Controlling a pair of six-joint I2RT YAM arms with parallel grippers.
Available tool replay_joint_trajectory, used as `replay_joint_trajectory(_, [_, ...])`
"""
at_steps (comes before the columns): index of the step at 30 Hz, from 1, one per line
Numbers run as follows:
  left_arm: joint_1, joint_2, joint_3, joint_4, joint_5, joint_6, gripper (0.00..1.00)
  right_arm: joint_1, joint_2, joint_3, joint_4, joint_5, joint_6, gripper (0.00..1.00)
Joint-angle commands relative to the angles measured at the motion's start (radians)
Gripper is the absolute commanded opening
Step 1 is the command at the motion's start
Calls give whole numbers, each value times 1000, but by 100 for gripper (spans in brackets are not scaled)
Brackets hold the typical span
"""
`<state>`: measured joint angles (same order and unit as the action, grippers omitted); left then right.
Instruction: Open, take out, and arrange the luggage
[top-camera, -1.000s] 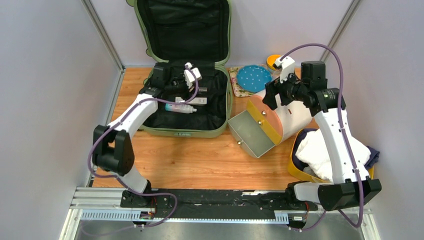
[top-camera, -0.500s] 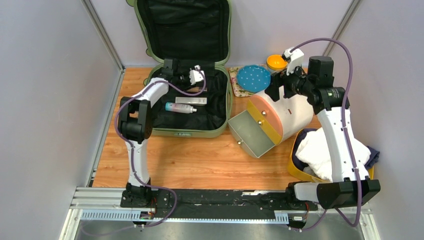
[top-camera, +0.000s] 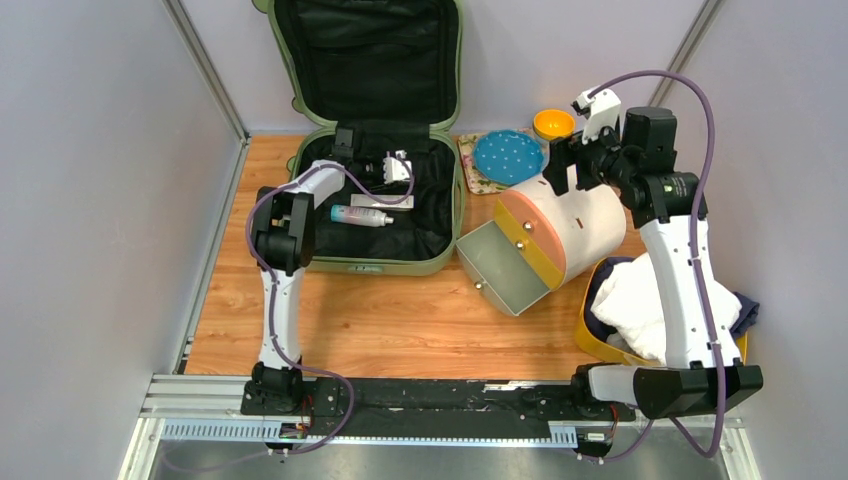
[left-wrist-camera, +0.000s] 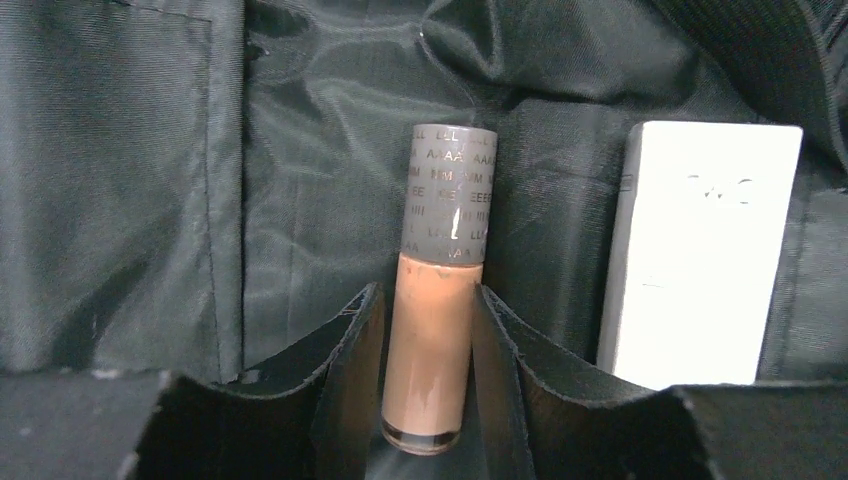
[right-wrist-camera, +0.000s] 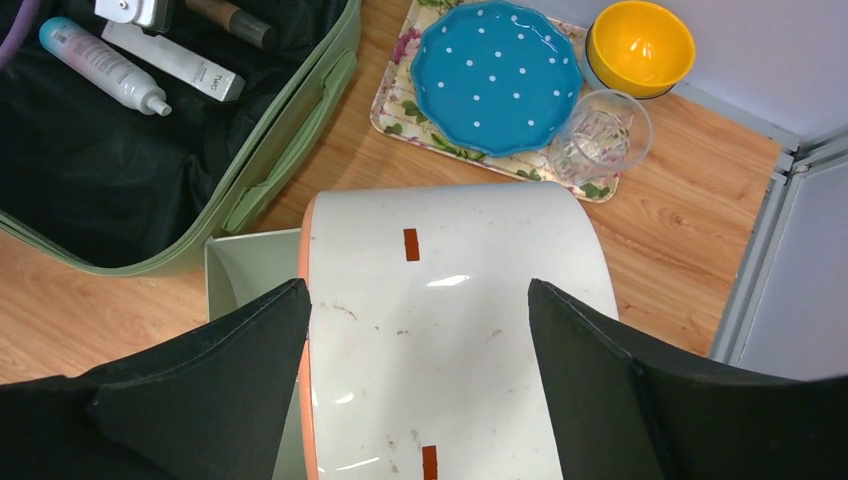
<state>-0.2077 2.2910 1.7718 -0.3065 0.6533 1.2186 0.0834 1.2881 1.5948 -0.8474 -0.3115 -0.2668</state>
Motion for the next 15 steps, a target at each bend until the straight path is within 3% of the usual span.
replay_joint_trajectory(1, [4,88,87,-29,-13,88,46,-4,-39,31,-5,20,-14,85])
replay_joint_trajectory(3, [4,123,153,-68,-27,110,45,-5,-39,48,-24,18,-14,85])
replay_joint_trajectory(10, [4,150,133,-39,-43,150,41,-4,-70,16,-21,29,-29,84])
replay_joint_trajectory(13, [2,119,126,-17,-9,99,28,-5,-78,8,-15,23,-17,84])
replay_joint_trajectory(14, [2,105,118,4,-4,67,10,-5,-81,7,-9,23,-17,84])
replay_joint_trajectory(15, [2,88,89,33,-3,27,6,-5,-81,7,-9,23,-17,84])
